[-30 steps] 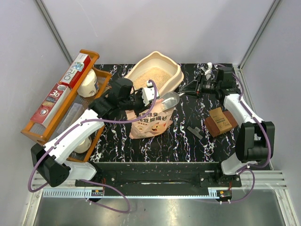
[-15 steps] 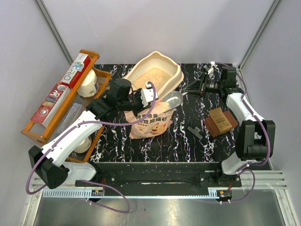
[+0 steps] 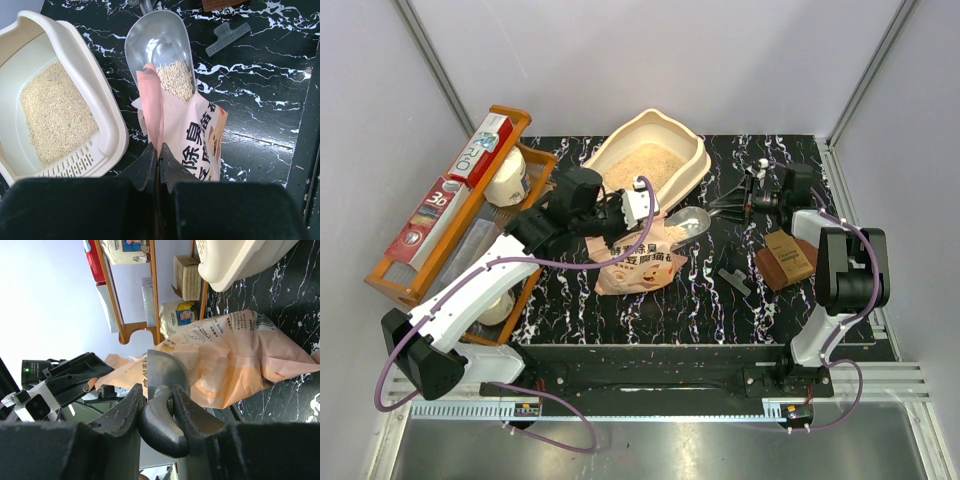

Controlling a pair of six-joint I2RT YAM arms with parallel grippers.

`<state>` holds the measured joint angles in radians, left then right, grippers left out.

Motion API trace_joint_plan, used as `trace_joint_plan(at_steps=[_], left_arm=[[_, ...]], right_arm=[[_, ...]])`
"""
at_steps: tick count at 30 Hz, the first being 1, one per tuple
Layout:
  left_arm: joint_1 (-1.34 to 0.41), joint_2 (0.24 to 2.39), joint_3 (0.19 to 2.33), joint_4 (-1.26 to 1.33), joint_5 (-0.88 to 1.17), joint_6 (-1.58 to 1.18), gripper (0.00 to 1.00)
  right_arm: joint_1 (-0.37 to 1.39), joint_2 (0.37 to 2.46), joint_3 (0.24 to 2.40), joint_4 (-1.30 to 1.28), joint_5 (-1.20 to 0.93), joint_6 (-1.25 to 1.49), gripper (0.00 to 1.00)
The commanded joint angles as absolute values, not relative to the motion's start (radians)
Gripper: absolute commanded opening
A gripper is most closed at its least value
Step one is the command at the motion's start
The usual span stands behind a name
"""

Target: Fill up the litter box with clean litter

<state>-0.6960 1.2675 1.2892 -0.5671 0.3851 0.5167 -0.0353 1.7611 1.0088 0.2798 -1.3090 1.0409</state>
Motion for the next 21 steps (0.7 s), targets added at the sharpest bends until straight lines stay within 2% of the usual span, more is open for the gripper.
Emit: trace_joint_plan(at_steps=[1, 16, 21], left_arm=[[-0.698, 1.244, 1.333, -0.506, 0.377, 0.537, 0.00], [-0.699, 1.174, 1.267, -0.537, 0.342, 0.580, 0.00], [-0.696, 1.158, 1.241, -0.537, 0.345, 0.598, 0.00]], right_arm=[[-0.041, 1.770, 1.049, 0.397, -1.356, 1.092, 0.00], [-0.094, 1.694, 1.169, 0.384, -1.387, 1.150, 0.00], [-0.094, 1.689, 1.236, 0.328, -1.303, 1.138, 0.00]])
